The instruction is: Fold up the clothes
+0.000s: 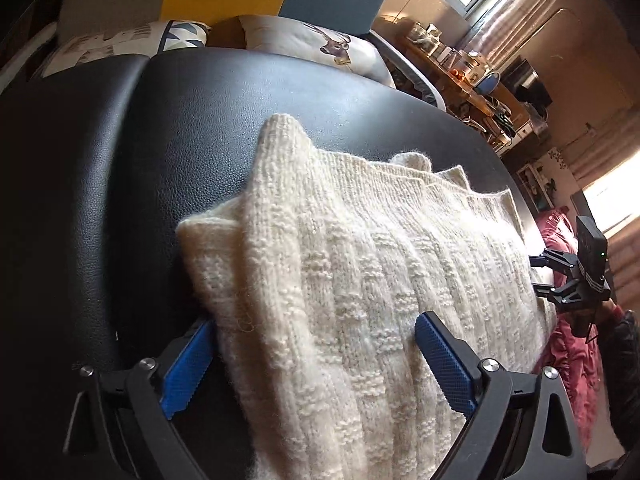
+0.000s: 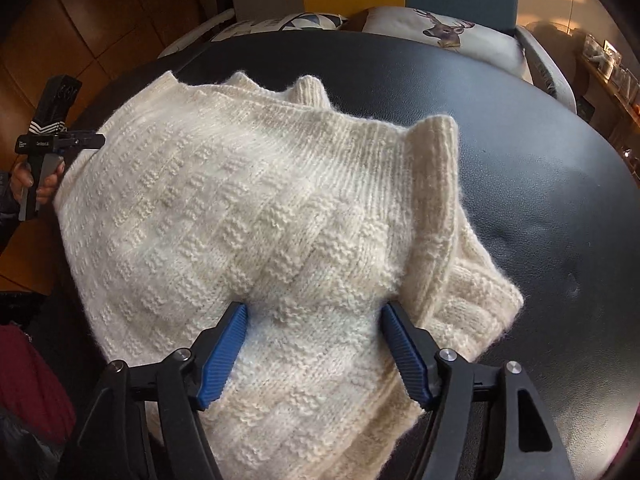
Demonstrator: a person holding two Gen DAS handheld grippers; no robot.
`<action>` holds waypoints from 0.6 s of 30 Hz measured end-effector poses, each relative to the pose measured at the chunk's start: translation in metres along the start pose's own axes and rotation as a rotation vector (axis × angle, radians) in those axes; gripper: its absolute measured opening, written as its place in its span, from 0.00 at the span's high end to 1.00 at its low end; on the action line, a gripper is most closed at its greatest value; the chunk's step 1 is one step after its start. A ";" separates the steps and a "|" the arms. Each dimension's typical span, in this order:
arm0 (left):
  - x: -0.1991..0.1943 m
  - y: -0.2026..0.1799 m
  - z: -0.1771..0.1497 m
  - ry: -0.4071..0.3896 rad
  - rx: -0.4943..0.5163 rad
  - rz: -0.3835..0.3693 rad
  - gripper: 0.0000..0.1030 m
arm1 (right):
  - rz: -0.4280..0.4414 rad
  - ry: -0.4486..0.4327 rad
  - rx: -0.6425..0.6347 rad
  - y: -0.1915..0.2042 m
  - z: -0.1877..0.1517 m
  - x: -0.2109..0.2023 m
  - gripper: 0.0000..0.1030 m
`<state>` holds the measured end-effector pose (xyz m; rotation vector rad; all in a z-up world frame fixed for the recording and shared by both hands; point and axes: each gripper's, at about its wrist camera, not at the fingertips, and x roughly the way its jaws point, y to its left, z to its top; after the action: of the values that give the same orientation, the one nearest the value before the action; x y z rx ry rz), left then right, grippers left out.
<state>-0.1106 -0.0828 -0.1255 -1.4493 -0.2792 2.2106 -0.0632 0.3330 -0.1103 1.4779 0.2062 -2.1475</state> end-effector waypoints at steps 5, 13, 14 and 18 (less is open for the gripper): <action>-0.003 0.005 0.002 -0.028 -0.035 -0.036 0.16 | -0.008 -0.016 0.022 0.000 -0.005 -0.001 0.31; -0.004 0.028 -0.003 -0.066 -0.199 -0.098 0.71 | -0.042 -0.003 0.041 0.006 -0.008 -0.001 0.28; -0.004 0.029 -0.004 -0.072 -0.222 -0.103 0.72 | -0.046 0.000 0.041 0.006 -0.008 -0.001 0.28; -0.009 0.035 -0.007 -0.113 -0.335 -0.147 0.78 | -0.062 0.028 0.038 0.009 -0.007 -0.001 0.28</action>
<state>-0.1116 -0.1180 -0.1360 -1.4170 -0.8009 2.2023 -0.0530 0.3287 -0.1112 1.5421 0.2250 -2.1920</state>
